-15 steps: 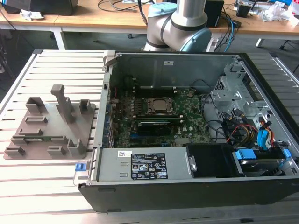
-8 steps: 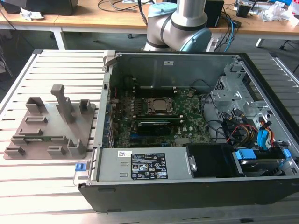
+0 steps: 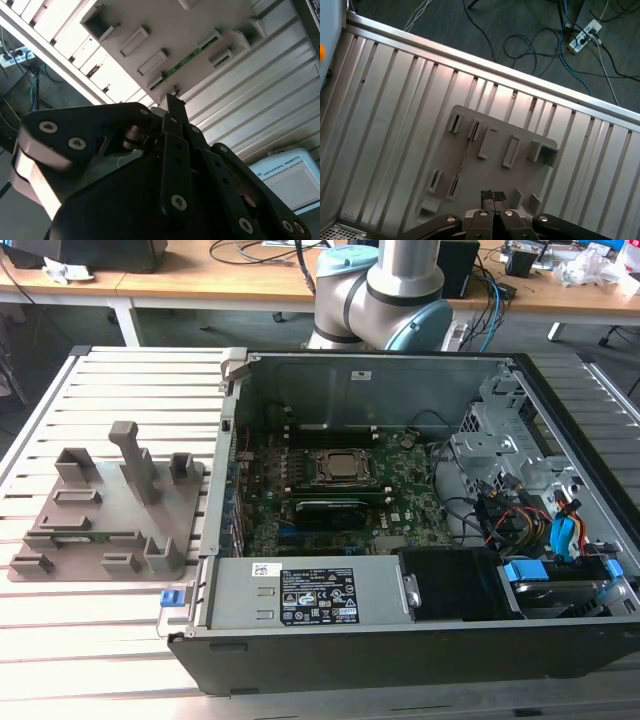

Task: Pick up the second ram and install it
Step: 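Pick up the second ram and move it above second insertion slot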

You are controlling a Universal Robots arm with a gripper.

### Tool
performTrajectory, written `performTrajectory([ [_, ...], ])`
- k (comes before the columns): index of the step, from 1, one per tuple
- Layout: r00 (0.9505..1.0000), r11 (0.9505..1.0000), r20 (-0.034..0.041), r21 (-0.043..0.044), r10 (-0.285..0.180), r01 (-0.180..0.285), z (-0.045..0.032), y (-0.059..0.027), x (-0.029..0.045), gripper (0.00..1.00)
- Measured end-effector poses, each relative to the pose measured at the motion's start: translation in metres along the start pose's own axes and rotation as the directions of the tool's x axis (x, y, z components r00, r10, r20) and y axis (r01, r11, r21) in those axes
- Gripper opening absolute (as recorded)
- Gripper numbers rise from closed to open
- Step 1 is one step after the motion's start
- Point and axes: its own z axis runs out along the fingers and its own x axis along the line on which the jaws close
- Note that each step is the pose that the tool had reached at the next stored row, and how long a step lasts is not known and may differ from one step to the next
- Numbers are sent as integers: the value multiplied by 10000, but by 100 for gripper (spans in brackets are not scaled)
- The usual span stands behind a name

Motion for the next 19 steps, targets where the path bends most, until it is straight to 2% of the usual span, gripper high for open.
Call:
performTrajectory([
  [2,9991,9991,6,6,433,-433,0,0,0,11],
  [7,9936,9936,14,14,1125,-1125,1,0,0,11],
  [10,9895,9895,18,19,1449,-1449,1,0,0,11],
  [11,9859,9859,25,22,1676,-1676,1,0,0,11],
  [13,9823,9823,33,25,1872,-1872,1,0,0,11],
  [16,9644,9644,66,36,2642,-2643,2,0,0,11],
  [17,9547,9547,81,40,2975,-2976,3,0,0,11],
  [18,9506,9506,82,40,3104,-3105,3,0,0,11],
  [19,9488,9488,79,41,3158,-3159,3,0,0,11],
])
